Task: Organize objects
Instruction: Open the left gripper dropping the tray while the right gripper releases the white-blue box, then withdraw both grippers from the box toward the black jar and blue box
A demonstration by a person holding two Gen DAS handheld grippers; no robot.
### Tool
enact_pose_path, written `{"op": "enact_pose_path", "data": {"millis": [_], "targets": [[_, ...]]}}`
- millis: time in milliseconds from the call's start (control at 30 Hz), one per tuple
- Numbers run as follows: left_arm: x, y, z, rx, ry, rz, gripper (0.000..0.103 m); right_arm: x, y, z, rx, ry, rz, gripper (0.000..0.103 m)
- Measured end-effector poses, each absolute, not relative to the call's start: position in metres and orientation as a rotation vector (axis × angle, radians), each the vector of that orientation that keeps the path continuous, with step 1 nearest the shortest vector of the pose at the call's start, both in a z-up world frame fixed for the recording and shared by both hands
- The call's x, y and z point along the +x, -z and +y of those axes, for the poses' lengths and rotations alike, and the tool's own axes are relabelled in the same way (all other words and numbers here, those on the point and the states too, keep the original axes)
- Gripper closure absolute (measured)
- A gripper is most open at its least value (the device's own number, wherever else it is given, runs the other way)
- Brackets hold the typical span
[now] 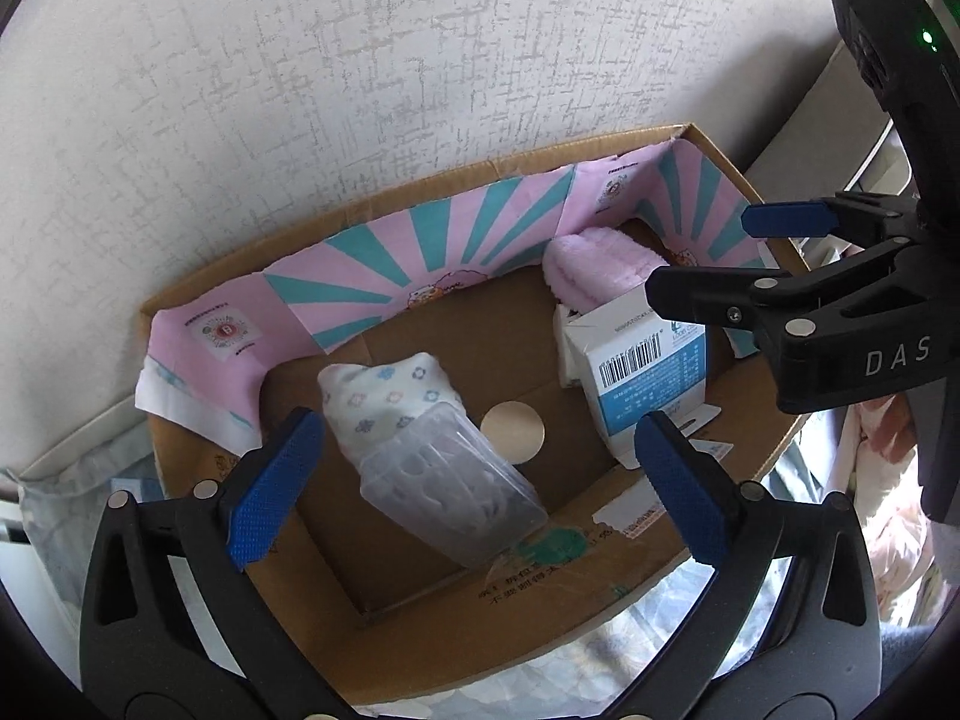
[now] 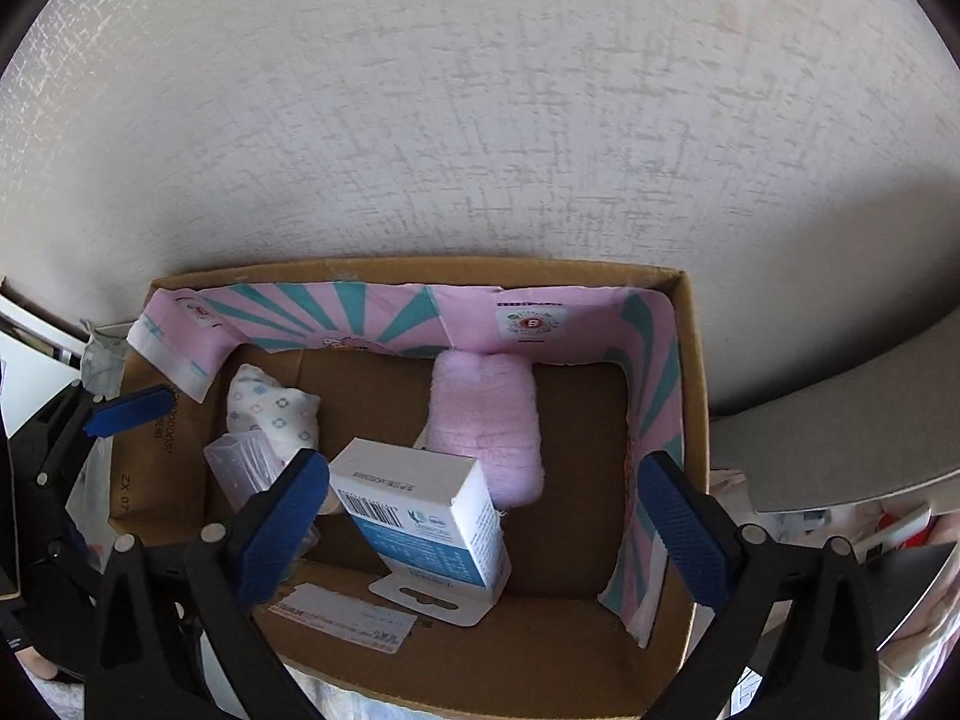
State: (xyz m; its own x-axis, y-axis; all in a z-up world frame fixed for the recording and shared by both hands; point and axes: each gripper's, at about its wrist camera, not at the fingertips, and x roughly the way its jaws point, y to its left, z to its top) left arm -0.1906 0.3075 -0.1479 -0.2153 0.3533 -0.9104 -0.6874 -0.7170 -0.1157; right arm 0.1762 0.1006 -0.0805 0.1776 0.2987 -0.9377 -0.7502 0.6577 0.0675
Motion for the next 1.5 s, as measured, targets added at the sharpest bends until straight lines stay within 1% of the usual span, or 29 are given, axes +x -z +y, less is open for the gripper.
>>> {"op": "enact_pose_path", "data": {"millis": [433,633,900,1067,1300,1500], "targets": [[-0.190,0.133,0.301,-1.343,-2.003,0.382,0.000,0.172,0.067,0.096,-0.444,-0.781,1.156,0.000],[-0.190,0.118,0.296,-1.317,-2.024,0.361,0.000,0.164,0.051,0.093,-0.453,-0.791,1.116,0.000],[-0.181,0.087,0.283,-1.256,-2.087,0.340,0.000,0.149,0.014,0.082,-0.427,-0.792,1.041,0.000],[-0.174,0.064,0.259,-1.246,-2.153,0.220,0.000,0.128,-0.009,0.076,-0.378,-0.806,0.981,0.000],[-0.145,0.042,0.222,-1.191,-2.268,0.163,0.000,0.086,-0.044,0.053,-0.371,-0.843,0.854,0.000],[-0.111,0.028,0.180,-1.141,-2.347,0.078,0.000,0.055,-0.054,0.022,-0.335,-0.840,0.793,0.000]]}}
